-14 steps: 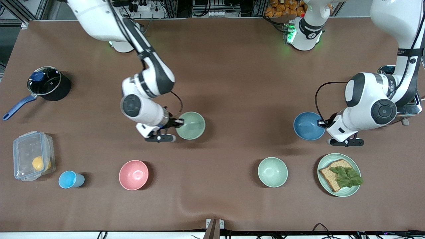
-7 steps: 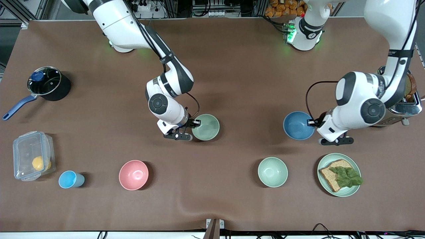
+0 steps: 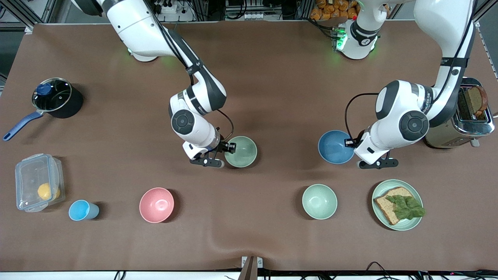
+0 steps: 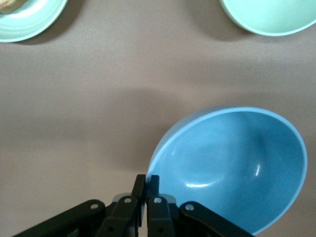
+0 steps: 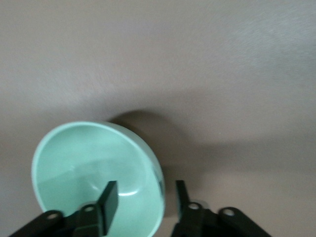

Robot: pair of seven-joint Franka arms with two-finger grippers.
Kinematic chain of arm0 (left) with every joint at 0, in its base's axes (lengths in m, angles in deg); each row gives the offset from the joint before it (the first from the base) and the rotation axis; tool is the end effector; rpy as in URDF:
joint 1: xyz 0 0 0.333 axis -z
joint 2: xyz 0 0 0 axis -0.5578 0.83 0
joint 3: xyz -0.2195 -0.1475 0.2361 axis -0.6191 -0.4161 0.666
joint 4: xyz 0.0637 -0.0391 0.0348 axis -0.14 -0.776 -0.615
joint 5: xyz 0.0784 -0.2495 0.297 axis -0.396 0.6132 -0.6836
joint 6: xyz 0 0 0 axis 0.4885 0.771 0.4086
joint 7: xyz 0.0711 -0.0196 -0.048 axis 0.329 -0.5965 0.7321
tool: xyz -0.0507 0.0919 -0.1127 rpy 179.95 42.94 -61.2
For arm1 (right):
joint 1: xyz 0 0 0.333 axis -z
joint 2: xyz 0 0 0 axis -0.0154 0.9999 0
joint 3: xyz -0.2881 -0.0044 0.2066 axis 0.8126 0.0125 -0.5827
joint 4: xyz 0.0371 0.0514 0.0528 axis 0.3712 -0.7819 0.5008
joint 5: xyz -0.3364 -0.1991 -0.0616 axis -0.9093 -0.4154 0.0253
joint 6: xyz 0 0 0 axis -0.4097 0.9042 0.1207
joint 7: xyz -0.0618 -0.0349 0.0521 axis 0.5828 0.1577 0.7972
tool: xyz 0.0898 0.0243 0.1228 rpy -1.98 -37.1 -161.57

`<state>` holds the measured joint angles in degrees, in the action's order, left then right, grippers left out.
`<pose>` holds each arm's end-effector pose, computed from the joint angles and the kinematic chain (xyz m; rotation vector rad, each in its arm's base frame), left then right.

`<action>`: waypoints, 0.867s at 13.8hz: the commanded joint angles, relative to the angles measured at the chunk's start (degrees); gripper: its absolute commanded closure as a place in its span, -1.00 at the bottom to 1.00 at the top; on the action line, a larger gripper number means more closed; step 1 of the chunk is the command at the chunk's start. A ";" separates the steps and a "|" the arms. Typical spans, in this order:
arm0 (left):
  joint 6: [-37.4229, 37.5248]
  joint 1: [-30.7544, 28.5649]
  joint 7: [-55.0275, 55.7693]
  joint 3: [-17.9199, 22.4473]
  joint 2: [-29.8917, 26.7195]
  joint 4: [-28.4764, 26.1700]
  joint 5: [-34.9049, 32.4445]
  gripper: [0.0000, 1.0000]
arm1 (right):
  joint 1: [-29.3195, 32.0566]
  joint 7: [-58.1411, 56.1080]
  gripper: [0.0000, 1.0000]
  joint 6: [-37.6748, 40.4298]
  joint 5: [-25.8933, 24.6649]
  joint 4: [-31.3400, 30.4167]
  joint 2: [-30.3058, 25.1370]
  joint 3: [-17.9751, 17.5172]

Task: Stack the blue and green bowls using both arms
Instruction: 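Slide the green bowl with the right gripper while the left gripper slides the blue bowl, then lift the blue bowl with the left gripper over the green bowl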

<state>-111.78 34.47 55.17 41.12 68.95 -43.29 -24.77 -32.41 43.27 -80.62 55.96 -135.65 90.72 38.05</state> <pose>0.6058 -0.1513 0.3128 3.1089 0.0826 -0.2648 0.5955 0.4087 0.2302 -2.8784 0.3580 0.1085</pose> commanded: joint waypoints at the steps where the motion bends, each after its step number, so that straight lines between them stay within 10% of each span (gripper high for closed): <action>1: 1.22 0.22 1.25 -1.58 -0.05 2.63 4.55 1.00 | 2.08 10.25 -1.00 3.31 0.91 -0.70 -4.27 0.08; 12: 0.34 16.99 26.38 -3.08 6.97 12.48 9.14 1.00 | 4.74 46.93 -1.00 2.35 0.20 0.97 0.99 0.08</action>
<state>-111.87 48.61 78.23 37.54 73.25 -33.76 -16.61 -27.46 88.00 -77.94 56.02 -135.59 89.83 38.73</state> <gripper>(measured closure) 0.947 0.000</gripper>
